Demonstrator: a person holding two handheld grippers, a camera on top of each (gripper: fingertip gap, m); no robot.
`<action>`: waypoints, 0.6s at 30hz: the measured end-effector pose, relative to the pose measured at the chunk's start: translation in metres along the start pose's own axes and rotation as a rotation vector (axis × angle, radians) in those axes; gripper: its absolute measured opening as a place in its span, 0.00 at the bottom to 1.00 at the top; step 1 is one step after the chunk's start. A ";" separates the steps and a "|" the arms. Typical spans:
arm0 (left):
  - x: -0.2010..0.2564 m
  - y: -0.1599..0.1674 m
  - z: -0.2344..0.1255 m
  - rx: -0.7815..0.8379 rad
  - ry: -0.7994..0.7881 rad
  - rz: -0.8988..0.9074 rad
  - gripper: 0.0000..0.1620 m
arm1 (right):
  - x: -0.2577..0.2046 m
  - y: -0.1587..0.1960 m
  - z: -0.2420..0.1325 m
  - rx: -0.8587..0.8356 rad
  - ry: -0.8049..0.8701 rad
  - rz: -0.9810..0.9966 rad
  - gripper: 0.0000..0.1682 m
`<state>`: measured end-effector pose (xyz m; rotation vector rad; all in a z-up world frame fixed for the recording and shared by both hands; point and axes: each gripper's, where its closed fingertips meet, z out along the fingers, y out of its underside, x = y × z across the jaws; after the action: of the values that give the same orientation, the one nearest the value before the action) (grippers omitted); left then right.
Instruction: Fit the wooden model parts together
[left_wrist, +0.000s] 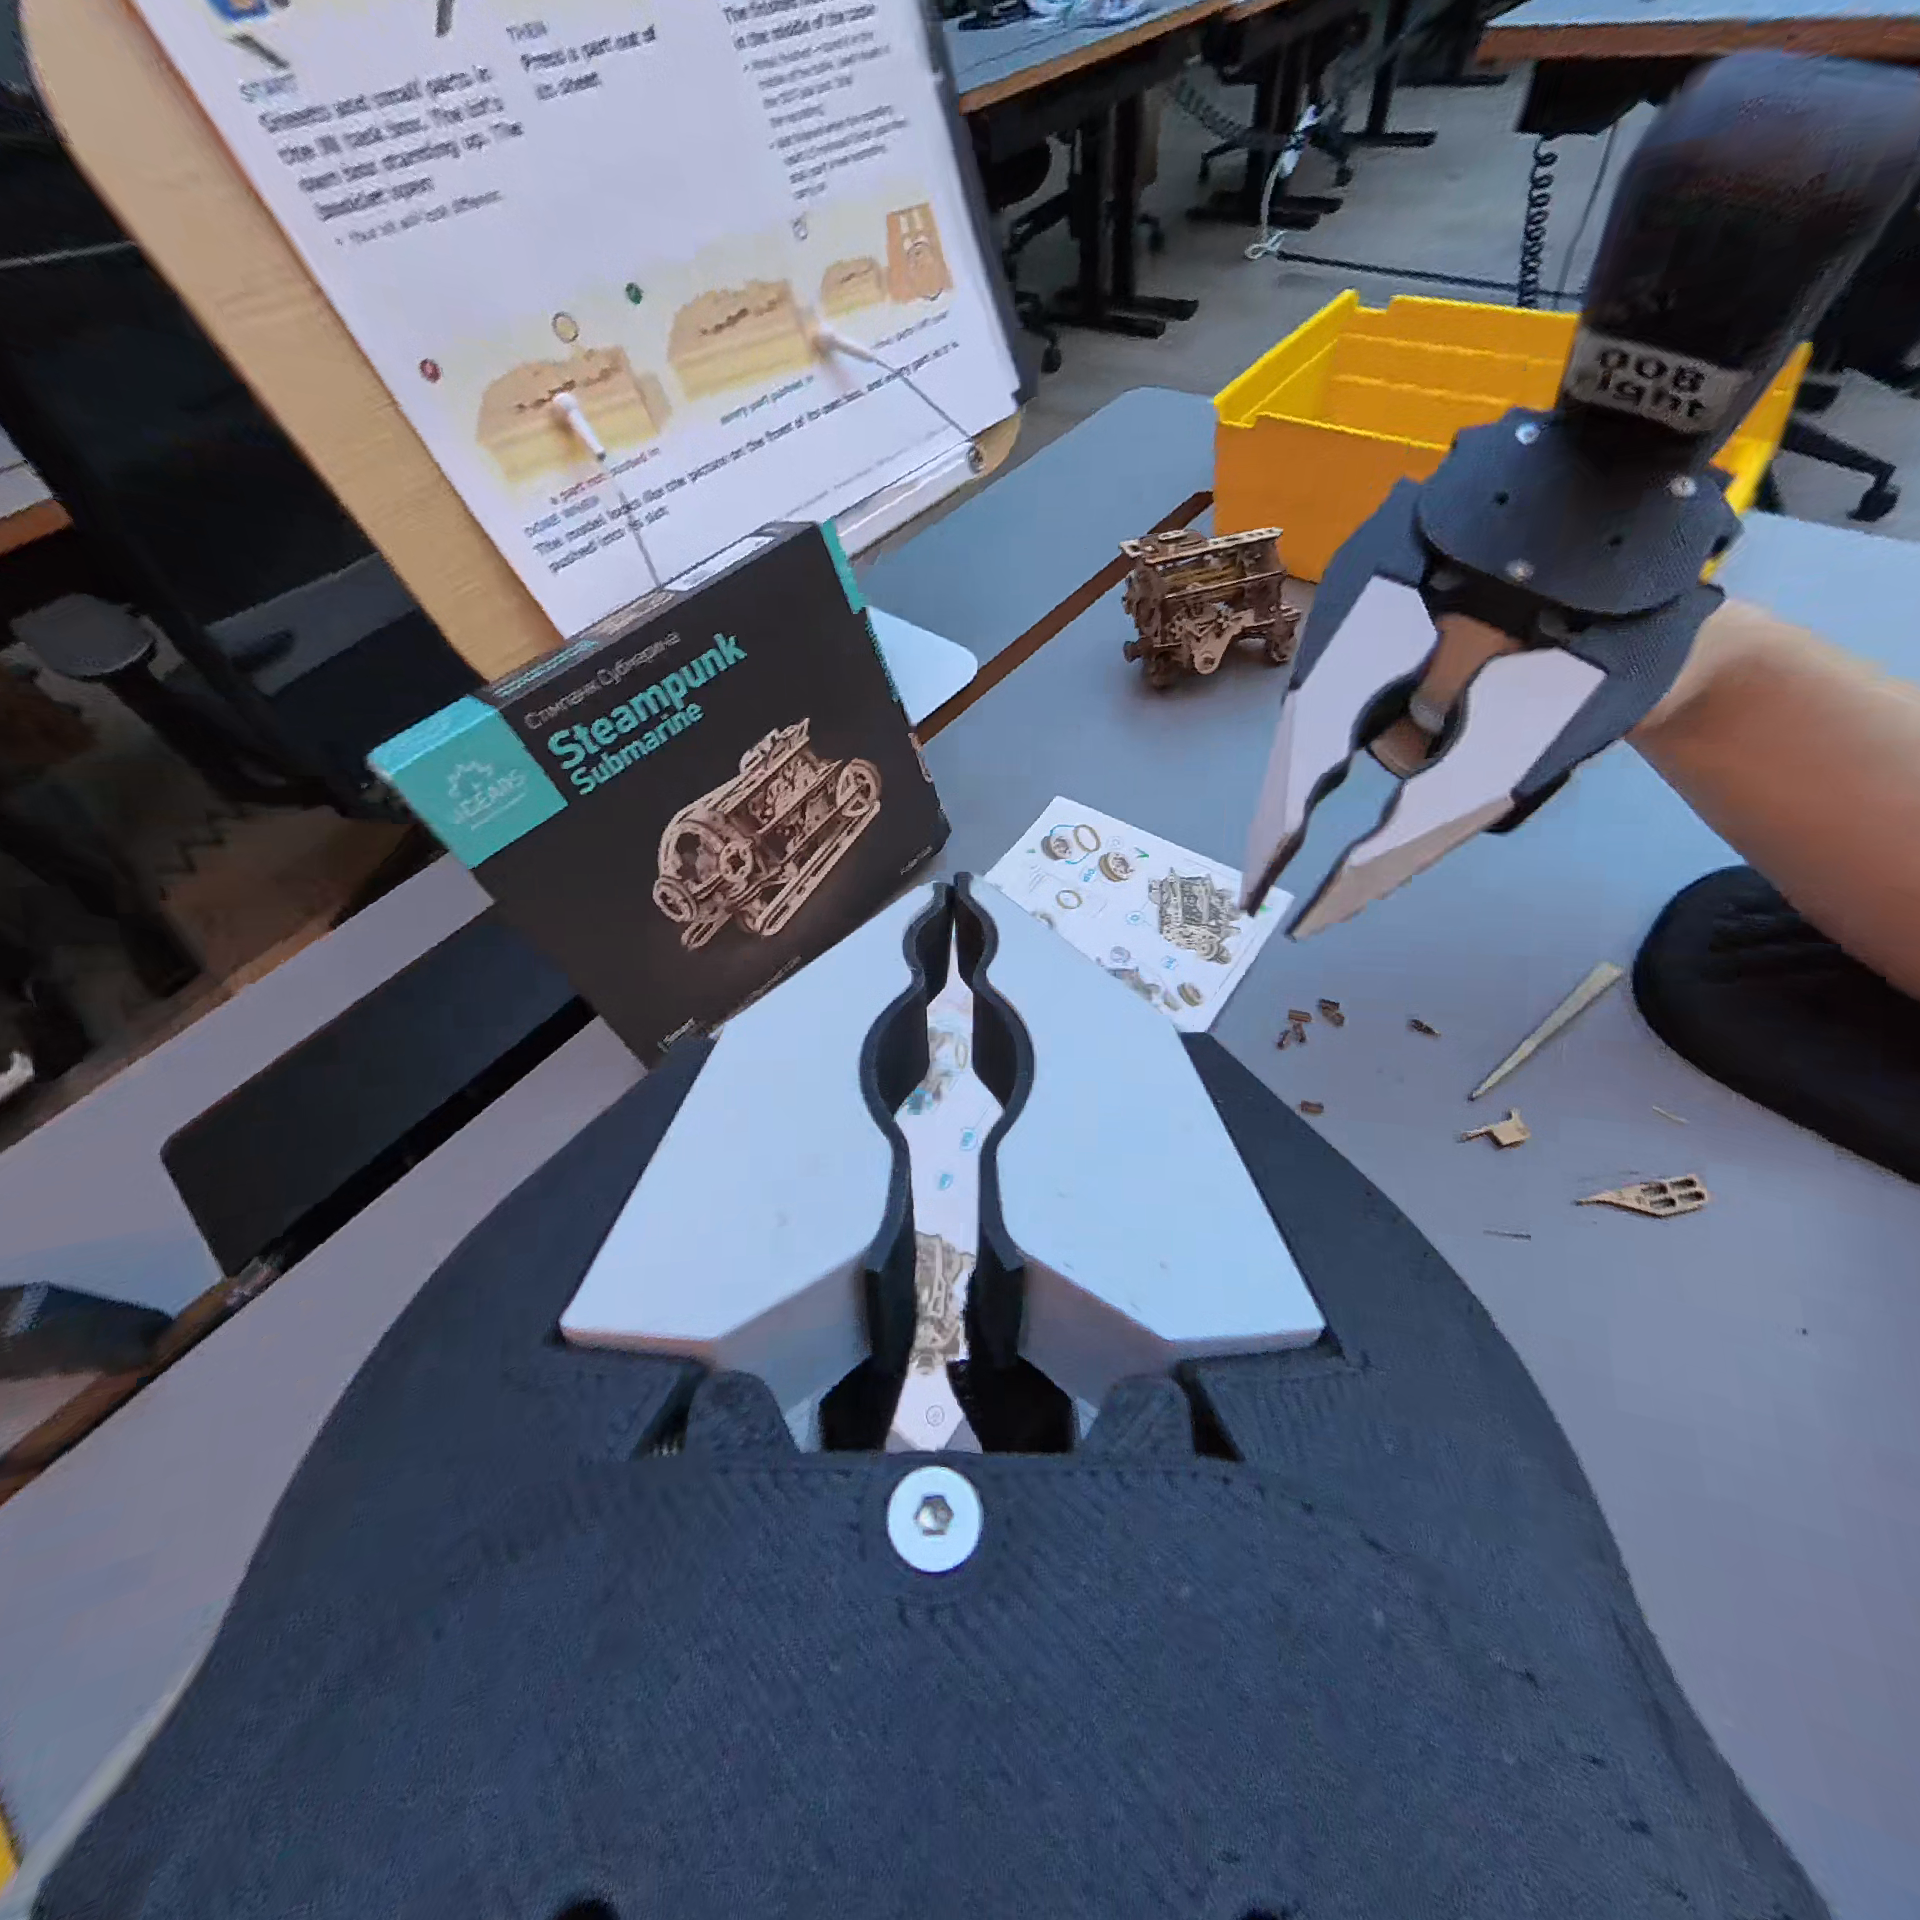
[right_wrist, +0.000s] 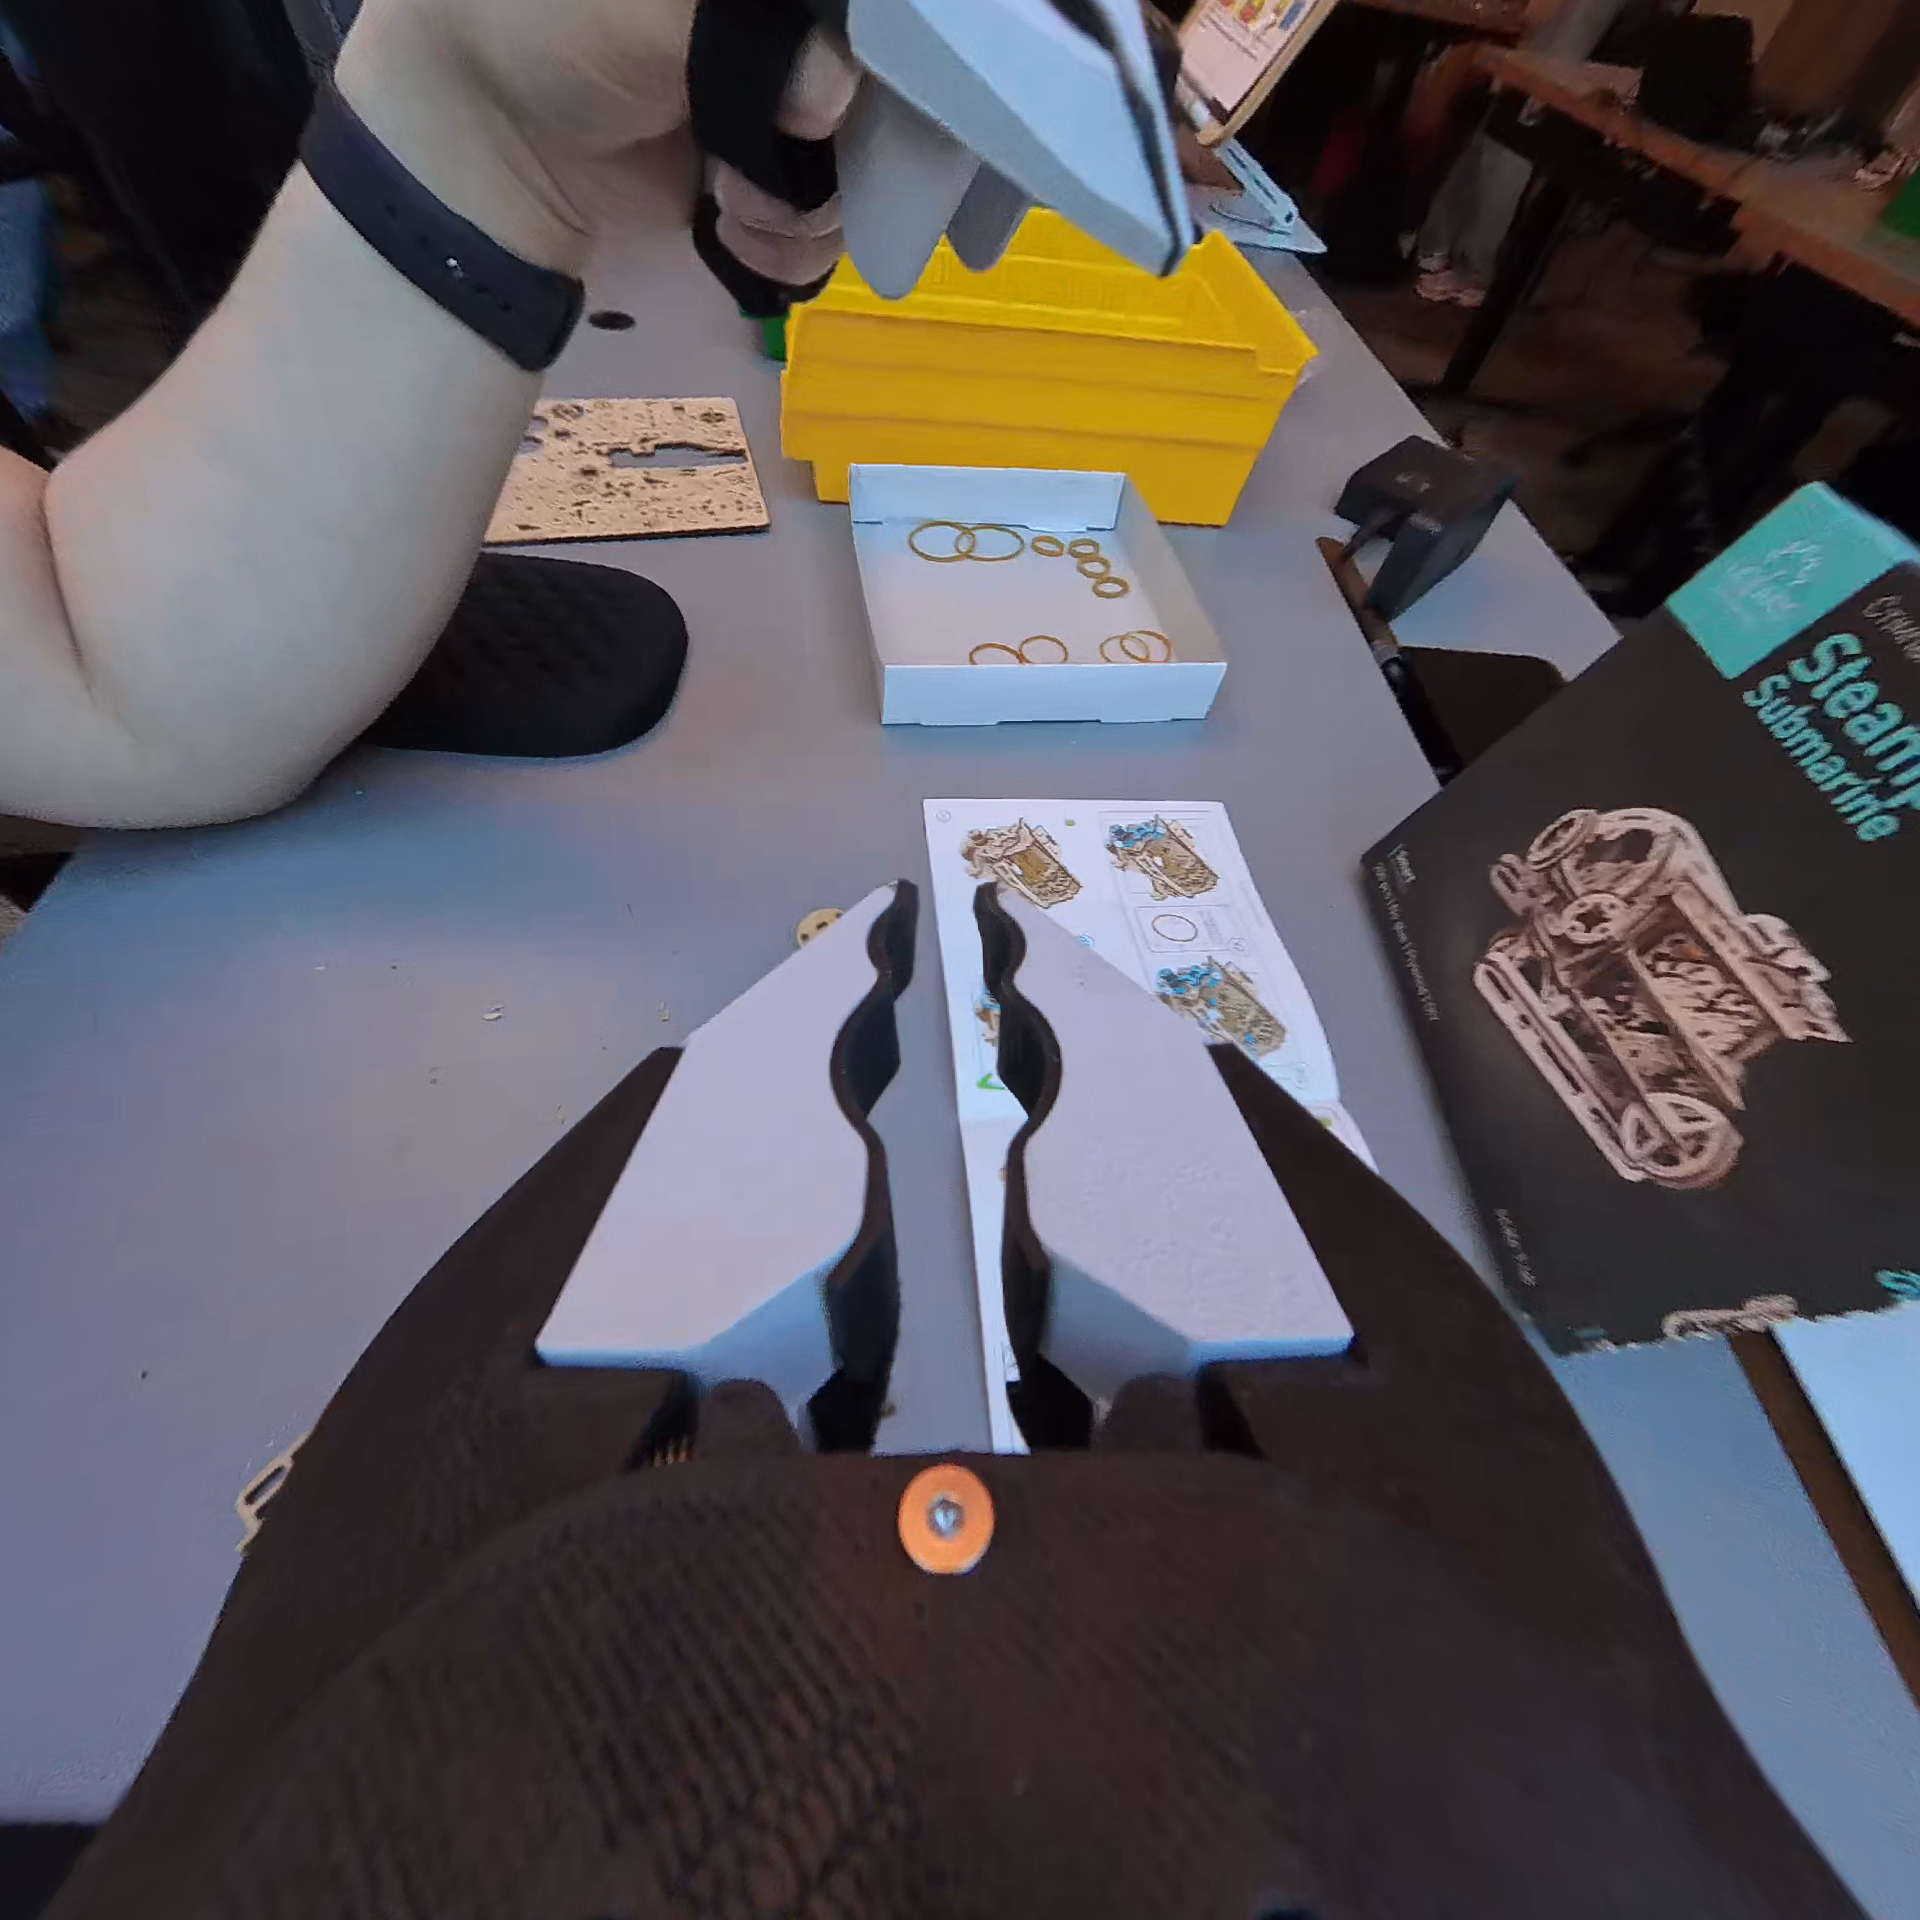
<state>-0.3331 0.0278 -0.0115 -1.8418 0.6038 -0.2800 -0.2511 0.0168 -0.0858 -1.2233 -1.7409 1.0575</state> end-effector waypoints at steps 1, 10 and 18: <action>-0.006 0.001 -0.003 0.002 -0.027 -0.030 0.00 | -0.003 0.003 0.007 0.011 -0.030 0.021 0.10; -0.010 0.007 -0.032 -0.011 -0.117 -0.106 0.00 | 0.010 0.025 0.015 -0.117 0.034 0.015 0.19; -0.003 0.005 -0.030 -0.063 -0.177 -0.061 0.01 | 0.039 0.027 -0.037 -0.055 0.161 0.082 0.18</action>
<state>-0.3509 0.0034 -0.0054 -1.9244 0.4388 -0.1378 -0.2183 0.0674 -0.0923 -1.3855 -1.6174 0.9364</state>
